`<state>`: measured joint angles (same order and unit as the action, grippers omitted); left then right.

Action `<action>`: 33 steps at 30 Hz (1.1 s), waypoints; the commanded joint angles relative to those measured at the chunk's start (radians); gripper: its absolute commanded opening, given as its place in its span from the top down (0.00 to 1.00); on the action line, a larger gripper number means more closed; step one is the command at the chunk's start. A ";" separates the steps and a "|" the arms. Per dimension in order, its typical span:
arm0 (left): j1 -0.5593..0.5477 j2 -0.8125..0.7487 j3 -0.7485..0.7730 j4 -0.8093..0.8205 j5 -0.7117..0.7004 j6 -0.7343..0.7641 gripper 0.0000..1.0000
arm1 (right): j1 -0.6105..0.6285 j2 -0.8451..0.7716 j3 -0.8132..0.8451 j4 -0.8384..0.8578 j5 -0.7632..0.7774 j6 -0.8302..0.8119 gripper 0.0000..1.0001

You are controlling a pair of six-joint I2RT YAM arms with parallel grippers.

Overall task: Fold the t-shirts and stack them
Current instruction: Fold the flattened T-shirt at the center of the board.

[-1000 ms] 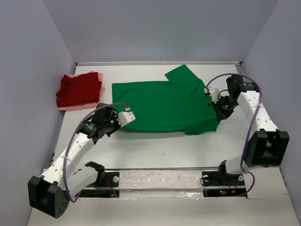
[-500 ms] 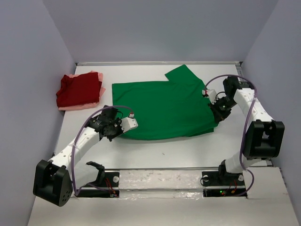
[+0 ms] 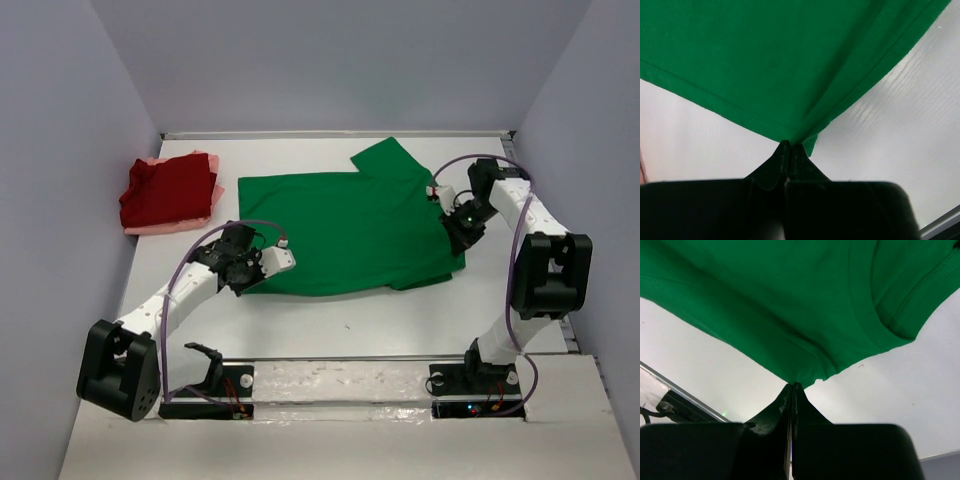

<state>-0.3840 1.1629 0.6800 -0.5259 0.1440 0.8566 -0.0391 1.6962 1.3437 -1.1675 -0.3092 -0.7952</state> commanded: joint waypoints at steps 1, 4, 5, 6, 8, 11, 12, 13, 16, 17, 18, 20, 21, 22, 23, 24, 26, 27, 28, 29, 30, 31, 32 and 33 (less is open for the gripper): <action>0.008 0.009 -0.004 0.035 -0.015 0.013 1.00 | -0.007 0.019 0.067 0.040 0.004 0.017 1.00; 0.016 0.011 -0.004 0.066 -0.017 0.007 1.00 | -0.007 0.037 0.084 0.045 0.005 0.021 1.00; 0.017 0.011 -0.005 0.073 -0.017 0.007 1.00 | -0.007 0.040 0.087 0.046 0.002 0.022 1.00; 0.022 0.012 -0.004 0.084 -0.017 0.007 1.00 | -0.007 0.045 0.089 0.048 0.004 0.022 1.00; 0.027 0.020 0.001 0.093 -0.015 0.007 1.00 | -0.007 0.057 0.097 0.051 0.002 0.024 1.00; 0.033 0.038 0.007 0.112 -0.026 0.005 1.00 | -0.007 0.071 0.103 0.060 0.007 0.025 1.00; 0.034 0.044 0.010 0.115 -0.029 0.007 1.00 | -0.007 0.075 0.104 0.060 0.007 0.025 1.00; 0.039 0.055 0.012 0.119 -0.035 0.006 1.00 | -0.007 0.079 0.104 0.066 0.007 0.027 1.00; 0.042 0.076 0.015 0.130 -0.038 0.005 1.00 | -0.007 0.094 0.104 0.078 0.016 0.028 1.00; 0.045 0.080 0.016 0.133 -0.037 0.005 1.00 | -0.007 0.100 0.104 0.081 0.018 0.028 1.00; 0.045 0.084 0.015 0.139 -0.037 0.005 1.00 | -0.007 0.111 0.106 0.084 0.018 0.030 1.00; 0.048 0.098 0.016 0.145 -0.037 0.007 1.00 | -0.007 0.125 0.109 0.094 0.019 0.031 1.00; 0.048 0.101 0.016 0.148 -0.037 0.007 1.00 | -0.007 0.129 0.112 0.095 0.019 0.031 1.00; 0.050 0.106 0.018 0.150 -0.035 0.007 1.00 | -0.007 0.134 0.115 0.100 0.019 0.034 1.00; 0.051 0.110 0.019 0.150 -0.034 0.009 1.00 | -0.007 0.138 0.118 0.100 0.019 0.033 1.00; 0.051 0.116 0.020 0.152 -0.035 0.009 1.00 | -0.007 0.148 0.126 0.101 0.021 0.036 1.00; 0.054 0.121 0.023 0.155 -0.034 0.010 1.00 | -0.007 0.155 0.133 0.101 0.024 0.036 1.00; 0.056 0.123 0.023 0.155 -0.032 0.015 1.00 | -0.007 0.157 0.138 0.101 0.027 0.036 1.00; 0.057 0.124 0.026 0.155 -0.031 0.015 1.00 | -0.007 0.163 0.146 0.101 0.028 0.036 1.00; 0.059 0.127 0.029 0.155 -0.029 0.015 1.00 | -0.007 0.166 0.149 0.101 0.030 0.036 1.00; 0.060 0.130 0.029 0.156 -0.029 0.016 1.00 | -0.007 0.168 0.155 0.101 0.030 0.037 1.00; 0.063 0.133 0.035 0.153 -0.029 0.019 1.00 | -0.007 0.172 0.163 0.100 0.030 0.037 1.00; 0.065 0.135 0.036 0.153 -0.029 0.021 1.00 | -0.007 0.174 0.166 0.098 0.030 0.039 1.00; 0.066 0.138 0.039 0.152 -0.030 0.021 1.00 | -0.007 0.175 0.169 0.100 0.030 0.039 1.00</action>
<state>-0.3286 1.2945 0.6811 -0.3817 0.1116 0.8585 -0.0391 1.8668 1.4574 -1.0904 -0.2890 -0.7624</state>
